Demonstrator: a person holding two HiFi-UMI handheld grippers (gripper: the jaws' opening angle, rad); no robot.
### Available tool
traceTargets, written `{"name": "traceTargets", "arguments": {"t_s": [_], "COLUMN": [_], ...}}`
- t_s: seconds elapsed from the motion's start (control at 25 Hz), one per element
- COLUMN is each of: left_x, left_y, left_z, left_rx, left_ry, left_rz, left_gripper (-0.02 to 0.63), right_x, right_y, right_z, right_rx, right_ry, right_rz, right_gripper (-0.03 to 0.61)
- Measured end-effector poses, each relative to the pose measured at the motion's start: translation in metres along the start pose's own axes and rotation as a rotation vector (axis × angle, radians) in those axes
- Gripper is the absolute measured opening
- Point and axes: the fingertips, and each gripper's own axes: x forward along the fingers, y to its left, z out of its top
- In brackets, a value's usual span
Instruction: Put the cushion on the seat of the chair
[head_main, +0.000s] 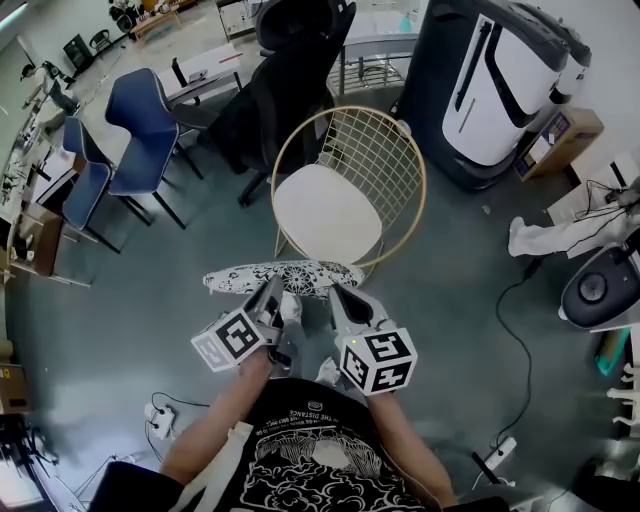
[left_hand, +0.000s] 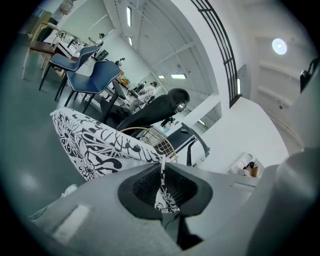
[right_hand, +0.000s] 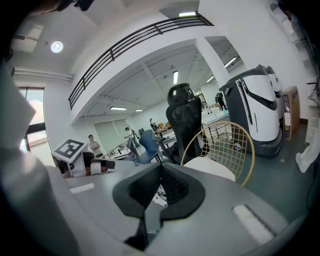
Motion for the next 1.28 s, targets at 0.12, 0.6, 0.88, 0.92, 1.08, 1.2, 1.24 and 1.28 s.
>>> {"name": "traceTargets", "arguments": {"t_s": [0.12,0.6,0.88,0.92,1.08,1.2,1.24,1.28], "left_x": [0.009,0.064,0.112,0.120,0.154,0.180,0.188,0.196], "left_y": [0.004,0.021,0.015,0.013,0.007,0.003,0.002,0.000], "left_z": [0.009,0.039,0.059,0.061,0.065,0.064,0.063,0.061], "left_rx": [-0.014,-0.069,-0.062,-0.059,-0.046,-0.040,-0.037,-0.035], "left_ry": [-0.010,0.008,0.071,0.084,0.143,0.202,0.223,0.244], "left_rz": [-0.006,-0.050,-0.110,-0.117,-0.143,-0.164,-0.171,-0.177], "left_gripper": [0.021,0.023,0.023,0.023,0.023,0.023,0.023,0.023], "right_x": [0.008,0.062,0.100,0.105,0.121,0.131,0.135,0.138], "right_y": [-0.003,-0.029,-0.047,-0.050,-0.070,-0.086,-0.091,-0.096], "right_z": [0.004,0.014,0.025,0.028,0.041,0.047,0.049,0.051], "right_rx": [-0.011,-0.013,0.000,0.001,0.016,0.035,0.043,0.050], "right_ry": [-0.003,0.046,0.068,0.069,0.071,0.072,0.072,0.073], "right_rz": [-0.005,-0.042,-0.065,-0.071,-0.100,-0.130,-0.140,-0.151], "right_gripper": [-0.002,-0.002,-0.002,-0.002,-0.002,-0.002,-0.002,-0.002]}}
